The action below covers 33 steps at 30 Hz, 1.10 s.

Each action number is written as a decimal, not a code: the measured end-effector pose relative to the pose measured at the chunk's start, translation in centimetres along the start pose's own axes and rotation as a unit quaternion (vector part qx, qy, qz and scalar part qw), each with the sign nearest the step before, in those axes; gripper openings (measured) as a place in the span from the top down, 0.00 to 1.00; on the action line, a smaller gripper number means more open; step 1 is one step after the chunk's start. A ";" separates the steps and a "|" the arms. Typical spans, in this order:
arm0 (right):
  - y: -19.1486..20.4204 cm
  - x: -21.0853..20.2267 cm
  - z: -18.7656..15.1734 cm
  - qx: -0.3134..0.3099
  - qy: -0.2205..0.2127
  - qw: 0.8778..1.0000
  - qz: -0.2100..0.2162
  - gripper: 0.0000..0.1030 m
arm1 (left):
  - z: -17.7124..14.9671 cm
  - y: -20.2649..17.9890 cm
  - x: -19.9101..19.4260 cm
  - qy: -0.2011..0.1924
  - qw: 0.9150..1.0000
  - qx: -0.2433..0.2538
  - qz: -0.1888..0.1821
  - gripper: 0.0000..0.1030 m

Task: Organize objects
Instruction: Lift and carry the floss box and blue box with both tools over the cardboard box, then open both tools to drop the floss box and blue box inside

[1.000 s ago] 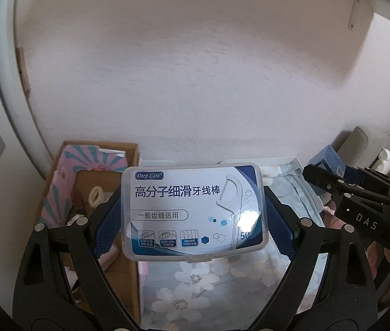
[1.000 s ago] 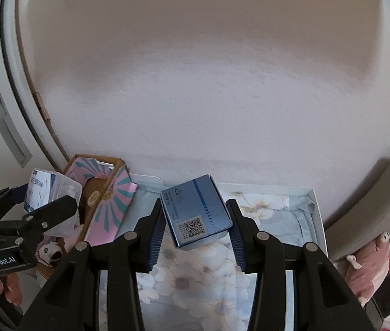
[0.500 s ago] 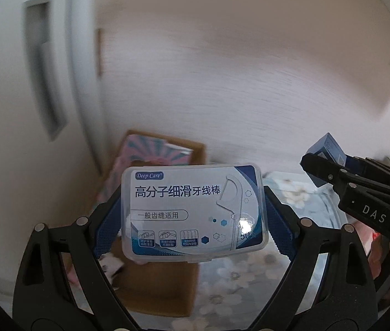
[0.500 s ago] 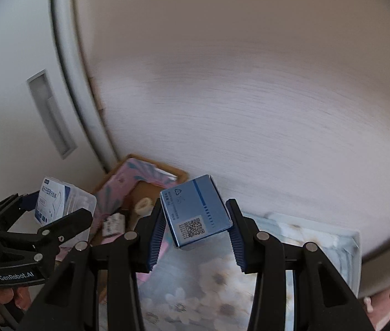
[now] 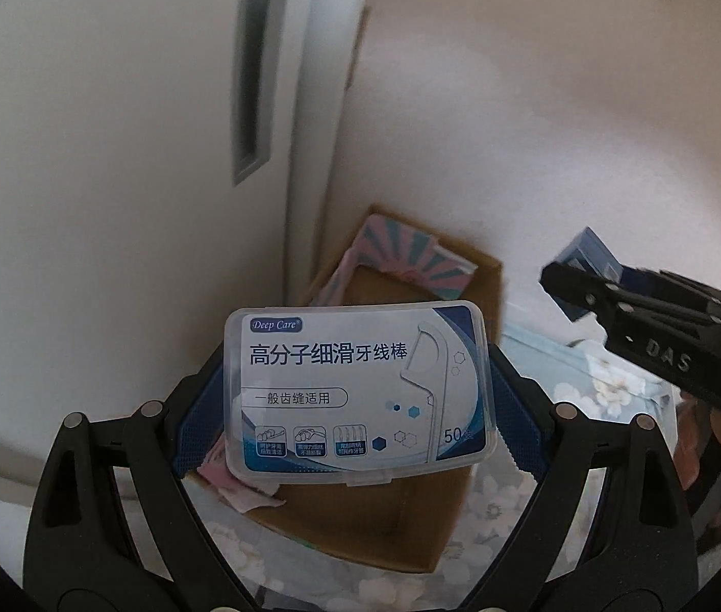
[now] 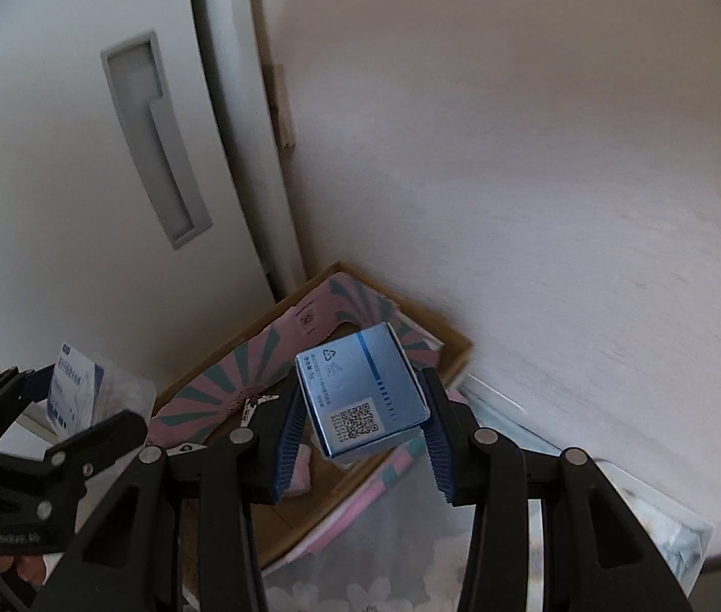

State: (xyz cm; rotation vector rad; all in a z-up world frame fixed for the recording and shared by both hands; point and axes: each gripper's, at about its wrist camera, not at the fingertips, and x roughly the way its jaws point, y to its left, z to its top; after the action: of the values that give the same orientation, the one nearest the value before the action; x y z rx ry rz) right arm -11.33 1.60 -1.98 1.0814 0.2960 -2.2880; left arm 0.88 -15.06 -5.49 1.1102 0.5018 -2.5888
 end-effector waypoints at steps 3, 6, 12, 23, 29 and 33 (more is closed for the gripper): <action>0.0 2.4 0.5 -0.012 0.018 1.000 0.012 0.61 | -0.5 0.5 1.2 0.015 1.000 -0.012 0.007 0.13; 0.0 5.0 1.1 -0.024 0.040 0.999 0.023 0.61 | -1.1 0.6 2.5 0.031 0.999 -0.022 0.004 0.13; 0.0 9.7 1.9 -0.045 0.075 0.995 0.039 0.61 | -2.2 0.2 5.2 0.061 0.998 -0.018 0.007 0.13; 0.4 16.4 1.7 -0.068 0.114 0.990 0.055 0.61 | -4.8 0.0 10.3 0.116 0.993 -0.005 0.015 0.13; -0.2 18.3 1.3 -0.063 0.127 0.988 0.054 0.61 | -5.2 -0.1 11.7 0.125 0.992 0.001 0.015 0.13; -0.8 18.7 1.2 -0.060 0.130 0.988 0.054 0.61 | -4.8 -0.4 12.6 0.124 0.992 0.006 0.014 0.13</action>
State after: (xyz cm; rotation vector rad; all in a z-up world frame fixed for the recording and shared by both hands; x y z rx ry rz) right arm -21.95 -5.99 -15.49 1.3010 0.4601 -2.0071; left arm -4.60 -14.22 -17.81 1.4424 0.5199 -2.4463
